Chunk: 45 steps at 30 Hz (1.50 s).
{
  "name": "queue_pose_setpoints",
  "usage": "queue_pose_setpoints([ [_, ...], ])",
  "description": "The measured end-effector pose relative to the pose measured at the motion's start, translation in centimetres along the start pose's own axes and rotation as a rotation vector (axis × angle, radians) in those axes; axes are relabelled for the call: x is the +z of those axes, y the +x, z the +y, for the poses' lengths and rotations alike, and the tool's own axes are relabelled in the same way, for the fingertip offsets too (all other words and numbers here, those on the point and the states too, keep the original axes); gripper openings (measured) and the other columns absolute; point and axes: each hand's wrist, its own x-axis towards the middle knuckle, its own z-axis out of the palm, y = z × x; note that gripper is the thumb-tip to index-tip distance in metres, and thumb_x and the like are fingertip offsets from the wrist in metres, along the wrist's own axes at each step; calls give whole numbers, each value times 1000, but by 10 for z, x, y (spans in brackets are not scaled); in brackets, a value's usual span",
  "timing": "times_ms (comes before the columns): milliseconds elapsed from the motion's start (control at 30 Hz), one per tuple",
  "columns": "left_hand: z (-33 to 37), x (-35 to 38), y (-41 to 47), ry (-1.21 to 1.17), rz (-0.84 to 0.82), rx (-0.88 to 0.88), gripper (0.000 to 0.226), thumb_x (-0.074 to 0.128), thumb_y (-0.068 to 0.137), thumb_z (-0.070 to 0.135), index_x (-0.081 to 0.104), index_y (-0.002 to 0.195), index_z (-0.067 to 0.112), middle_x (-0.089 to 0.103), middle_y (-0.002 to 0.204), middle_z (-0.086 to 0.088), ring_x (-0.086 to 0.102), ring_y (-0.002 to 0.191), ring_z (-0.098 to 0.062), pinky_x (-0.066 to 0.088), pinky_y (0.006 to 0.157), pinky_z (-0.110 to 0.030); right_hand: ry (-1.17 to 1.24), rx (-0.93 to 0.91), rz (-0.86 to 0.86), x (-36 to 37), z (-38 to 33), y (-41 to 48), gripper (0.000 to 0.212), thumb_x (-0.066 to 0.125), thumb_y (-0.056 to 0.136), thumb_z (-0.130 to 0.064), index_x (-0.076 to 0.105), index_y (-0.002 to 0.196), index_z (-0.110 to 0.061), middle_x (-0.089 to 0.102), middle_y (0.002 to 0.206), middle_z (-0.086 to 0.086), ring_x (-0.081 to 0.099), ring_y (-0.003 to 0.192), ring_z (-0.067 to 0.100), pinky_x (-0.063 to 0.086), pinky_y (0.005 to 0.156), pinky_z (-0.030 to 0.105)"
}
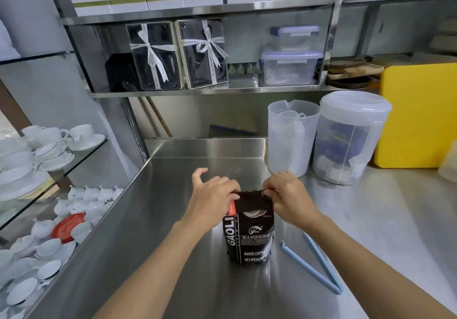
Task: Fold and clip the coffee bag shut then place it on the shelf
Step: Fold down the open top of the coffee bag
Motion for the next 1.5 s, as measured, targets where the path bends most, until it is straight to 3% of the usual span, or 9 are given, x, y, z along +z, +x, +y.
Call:
queue_pose_setpoints([
  [133, 1, 1, -3, 19, 6, -56, 8, 56, 87, 17, 63, 82, 16, 64, 72, -1, 59, 74, -19, 10, 103, -40, -10, -21, 7, 5, -7, 3, 7, 57, 74, 4, 62, 73, -1, 64, 73, 16, 54, 73, 34, 42, 70, 43],
  [333, -15, -8, -8, -131, 1, -112, 9, 56, 87, 20, 65, 85, 24, 63, 82, 11, 57, 84, -5, -3, 102, -28, 37, 40, 30, 7, 2, 4, 7, 60, 75, 4, 62, 73, -2, 65, 73, 13, 53, 73, 29, 30, 69, 26],
  [533, -13, -11, -3, 22, -87, -64, 3, 58, 85, 23, 59, 83, 25, 53, 72, 13, 53, 82, -11, -2, 105, -39, 97, 72, 47, 10, 2, 2, 7, 61, 75, 1, 62, 72, -5, 65, 74, 10, 46, 69, 17, 28, 66, 21],
  [733, 12, -7, 15, 116, -126, 73, 8, 52, 87, 26, 60, 88, 25, 67, 79, 7, 58, 85, -12, -5, 103, -37, 26, -37, -24, 4, -3, 4, 3, 63, 78, -7, 64, 79, -4, 65, 76, 13, 55, 76, 30, 42, 74, 41],
  [1100, 19, 2, 12, 101, -33, 72, 11, 64, 79, 16, 62, 69, 17, 63, 60, 3, 60, 65, -17, 7, 102, -38, 7, -140, -53, -2, -4, 4, 9, 65, 75, -6, 67, 69, 0, 66, 66, 16, 56, 66, 31, 46, 66, 44],
  [1200, 15, 2, 11, 112, -14, 42, 9, 63, 81, 19, 64, 72, 20, 66, 64, 5, 61, 69, -14, 3, 102, -35, 85, -21, -39, -8, 6, 4, 14, 74, 71, -16, 70, 73, -3, 70, 72, 15, 56, 71, 28, 42, 72, 37],
  [1367, 17, 4, 15, 107, -29, 20, 6, 62, 82, 18, 66, 77, 20, 67, 69, 4, 61, 74, -18, 2, 104, -41, 183, 38, -8, -8, 9, 2, 20, 75, 69, -9, 62, 60, 4, 57, 54, 4, 41, 60, 15, 31, 56, 18],
  [1433, 15, 3, 18, 104, -52, 27, 7, 60, 84, 22, 66, 83, 23, 68, 75, 5, 60, 80, -15, -1, 104, -40, 226, 101, -20, -9, 12, 4, 17, 75, 68, -12, 65, 70, 2, 50, 56, -8, 42, 59, 12, 35, 57, 12],
  [1500, 13, 2, 20, 70, -60, 26, 8, 57, 86, 26, 65, 86, 27, 69, 79, 9, 58, 85, -10, -5, 103, -35, 245, 159, -48, -9, 15, 4, 26, 77, 67, -14, 64, 87, -3, 58, 61, 1, 45, 59, 14, 36, 58, 10],
])
